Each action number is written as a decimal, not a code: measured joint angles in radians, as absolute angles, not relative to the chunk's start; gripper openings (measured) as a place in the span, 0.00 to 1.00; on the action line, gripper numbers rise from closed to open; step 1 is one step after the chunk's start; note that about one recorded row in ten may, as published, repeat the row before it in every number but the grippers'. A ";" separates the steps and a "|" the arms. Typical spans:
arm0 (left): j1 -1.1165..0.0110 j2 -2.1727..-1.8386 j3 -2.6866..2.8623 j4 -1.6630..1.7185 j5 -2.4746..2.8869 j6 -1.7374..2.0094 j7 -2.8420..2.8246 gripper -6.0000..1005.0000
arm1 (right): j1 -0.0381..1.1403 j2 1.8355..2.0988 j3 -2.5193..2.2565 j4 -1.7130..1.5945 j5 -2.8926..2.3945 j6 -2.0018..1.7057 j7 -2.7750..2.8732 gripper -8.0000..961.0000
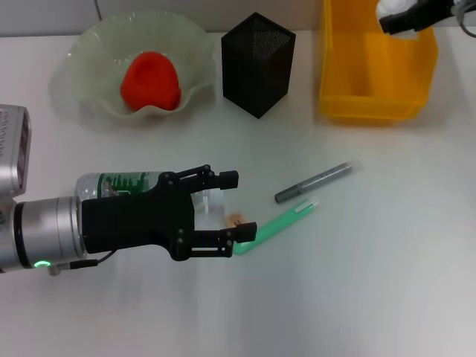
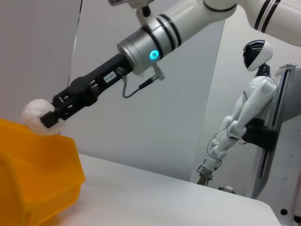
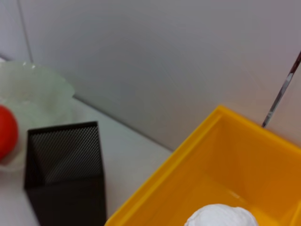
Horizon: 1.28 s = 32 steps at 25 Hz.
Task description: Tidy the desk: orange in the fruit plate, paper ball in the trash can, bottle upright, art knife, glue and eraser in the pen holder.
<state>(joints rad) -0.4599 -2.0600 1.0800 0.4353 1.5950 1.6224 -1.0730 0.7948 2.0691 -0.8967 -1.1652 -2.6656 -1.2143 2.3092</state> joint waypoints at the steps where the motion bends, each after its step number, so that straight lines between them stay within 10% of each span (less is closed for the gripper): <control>1: -0.460 -2.060 1.080 0.434 1.595 1.622 -1.073 0.86 | 0.796 2.071 -0.897 -1.155 -2.661 -1.186 2.308 0.58; 9: -0.468 -2.060 1.079 0.438 1.588 1.628 -1.079 0.86 | 0.694 2.058 -0.865 -1.112 -2.219 -1.057 2.161 0.74; 20: -0.509 -2.058 1.077 0.452 1.591 1.589 -1.146 0.85 | 0.527 1.909 -0.779 -0.583 -1.509 -1.666 1.535 0.83; 32: -0.560 -2.054 1.089 0.730 1.869 1.448 -1.436 0.85 | 0.423 1.974 -0.780 -0.562 -1.944 -1.716 1.311 0.82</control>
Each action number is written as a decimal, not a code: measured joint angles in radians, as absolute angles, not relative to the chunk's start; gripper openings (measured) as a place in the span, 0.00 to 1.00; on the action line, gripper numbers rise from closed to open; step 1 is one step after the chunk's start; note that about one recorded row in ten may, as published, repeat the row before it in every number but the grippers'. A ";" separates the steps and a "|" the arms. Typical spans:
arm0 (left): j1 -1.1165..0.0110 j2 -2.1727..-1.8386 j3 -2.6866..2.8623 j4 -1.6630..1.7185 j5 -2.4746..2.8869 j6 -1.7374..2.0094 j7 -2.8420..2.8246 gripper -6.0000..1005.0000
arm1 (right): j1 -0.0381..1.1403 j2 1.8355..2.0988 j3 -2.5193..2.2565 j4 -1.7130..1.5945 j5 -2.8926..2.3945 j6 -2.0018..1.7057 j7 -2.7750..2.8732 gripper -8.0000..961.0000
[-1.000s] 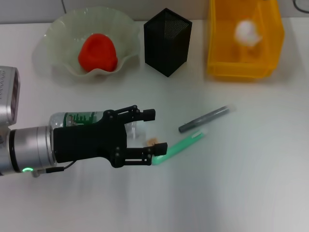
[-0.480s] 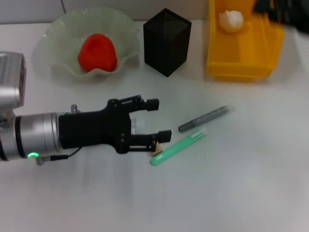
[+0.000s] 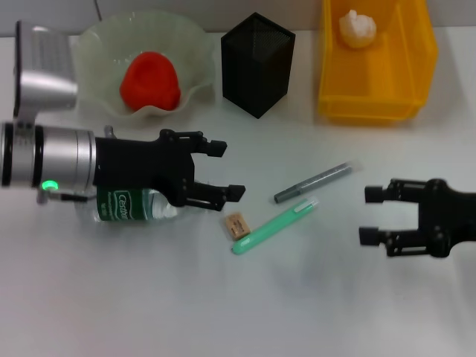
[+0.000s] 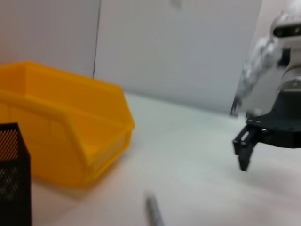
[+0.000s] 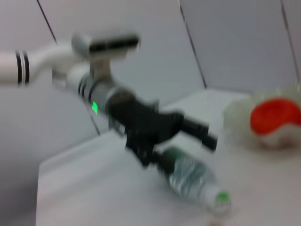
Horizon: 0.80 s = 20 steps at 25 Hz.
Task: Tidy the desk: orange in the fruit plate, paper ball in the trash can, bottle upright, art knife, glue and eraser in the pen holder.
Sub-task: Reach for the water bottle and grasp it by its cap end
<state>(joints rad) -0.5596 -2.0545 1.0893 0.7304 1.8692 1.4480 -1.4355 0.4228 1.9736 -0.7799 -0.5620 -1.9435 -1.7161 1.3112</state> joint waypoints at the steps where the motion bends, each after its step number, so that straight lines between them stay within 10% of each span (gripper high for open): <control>1: -0.569 -2.056 1.089 0.767 1.909 1.452 -1.470 0.85 | 0.424 1.979 -0.782 -0.564 -1.966 -1.707 1.311 0.82; 20: -0.756 -2.074 1.405 0.959 2.387 1.352 -1.843 0.84 | 0.421 2.003 -0.773 -0.621 -2.025 -1.646 1.307 0.80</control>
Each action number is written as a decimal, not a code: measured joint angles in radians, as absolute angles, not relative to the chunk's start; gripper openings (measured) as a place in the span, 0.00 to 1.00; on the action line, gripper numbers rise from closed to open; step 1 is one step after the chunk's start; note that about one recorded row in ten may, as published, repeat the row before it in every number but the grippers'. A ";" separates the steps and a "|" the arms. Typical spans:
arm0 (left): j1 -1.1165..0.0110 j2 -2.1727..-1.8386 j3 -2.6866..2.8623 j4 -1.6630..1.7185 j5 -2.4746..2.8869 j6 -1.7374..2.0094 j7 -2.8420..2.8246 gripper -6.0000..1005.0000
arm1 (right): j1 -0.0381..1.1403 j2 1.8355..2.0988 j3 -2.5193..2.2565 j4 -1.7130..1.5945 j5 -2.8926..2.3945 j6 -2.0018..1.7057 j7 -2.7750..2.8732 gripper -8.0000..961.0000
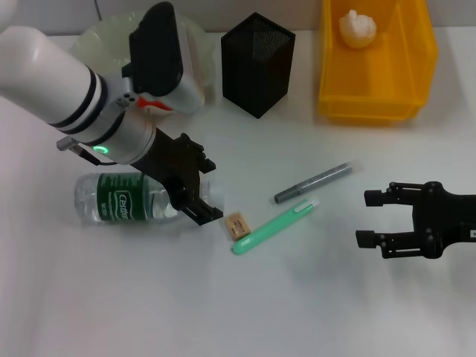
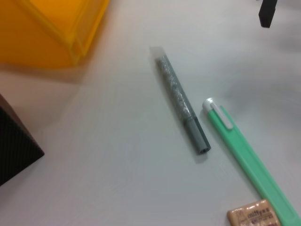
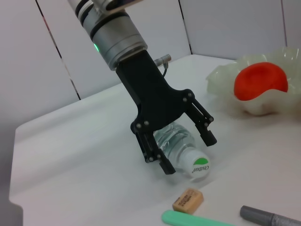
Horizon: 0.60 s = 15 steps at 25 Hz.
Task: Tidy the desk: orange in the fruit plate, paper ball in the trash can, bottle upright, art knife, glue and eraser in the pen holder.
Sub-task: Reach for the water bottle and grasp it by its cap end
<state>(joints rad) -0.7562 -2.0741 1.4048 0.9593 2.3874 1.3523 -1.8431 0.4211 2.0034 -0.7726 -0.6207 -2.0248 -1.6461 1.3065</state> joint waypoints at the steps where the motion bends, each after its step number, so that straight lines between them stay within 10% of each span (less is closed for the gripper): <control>1: -0.759 -2.074 1.413 0.957 2.392 1.347 -1.843 0.84 | 0.421 2.003 -0.772 -0.621 -2.024 -1.646 1.307 0.80; 15: -0.779 -2.078 1.489 0.951 2.453 1.317 -1.884 0.72 | 0.419 2.000 -0.741 -0.625 -2.016 -1.662 1.315 0.79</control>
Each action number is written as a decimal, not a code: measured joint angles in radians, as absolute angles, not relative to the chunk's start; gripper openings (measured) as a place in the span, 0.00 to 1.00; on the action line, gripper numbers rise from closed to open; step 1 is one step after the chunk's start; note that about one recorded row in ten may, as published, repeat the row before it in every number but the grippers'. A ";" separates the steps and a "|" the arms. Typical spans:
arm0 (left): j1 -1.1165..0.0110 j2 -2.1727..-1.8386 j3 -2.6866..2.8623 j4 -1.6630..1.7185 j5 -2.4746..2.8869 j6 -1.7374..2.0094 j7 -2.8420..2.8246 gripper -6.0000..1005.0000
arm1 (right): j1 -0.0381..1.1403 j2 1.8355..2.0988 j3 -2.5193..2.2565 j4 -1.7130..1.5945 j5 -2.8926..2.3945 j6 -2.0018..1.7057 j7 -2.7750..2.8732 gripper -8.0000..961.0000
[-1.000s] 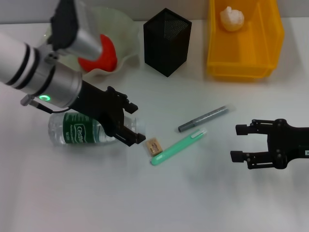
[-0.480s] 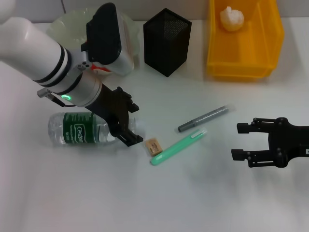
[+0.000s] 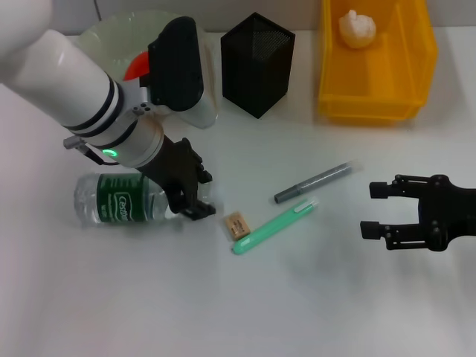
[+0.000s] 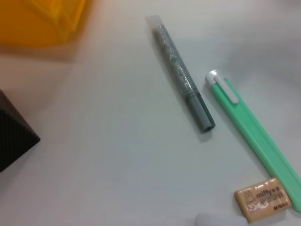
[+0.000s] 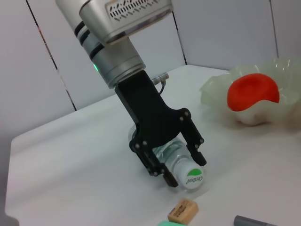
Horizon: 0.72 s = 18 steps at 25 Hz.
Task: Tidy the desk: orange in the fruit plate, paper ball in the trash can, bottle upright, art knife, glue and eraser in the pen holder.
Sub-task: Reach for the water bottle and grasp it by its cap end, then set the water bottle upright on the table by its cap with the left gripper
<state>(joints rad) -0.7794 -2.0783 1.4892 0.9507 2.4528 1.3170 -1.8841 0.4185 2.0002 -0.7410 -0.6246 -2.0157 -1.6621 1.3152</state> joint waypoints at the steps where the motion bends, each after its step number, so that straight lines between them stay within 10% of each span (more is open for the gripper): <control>1: -0.783 -2.078 1.492 0.953 2.448 1.314 -1.889 0.70 | 0.419 2.000 -0.738 -0.625 -2.016 -1.662 1.315 0.79; 7: -0.772 -2.073 1.423 0.996 2.365 1.369 -1.876 0.50 | 0.419 2.000 -0.724 -0.624 -2.015 -1.663 1.313 0.79; 18: -0.717 -2.063 0.961 0.997 2.211 1.559 -1.728 0.43 | 0.424 2.002 -0.719 -0.623 -2.016 -1.663 1.308 0.78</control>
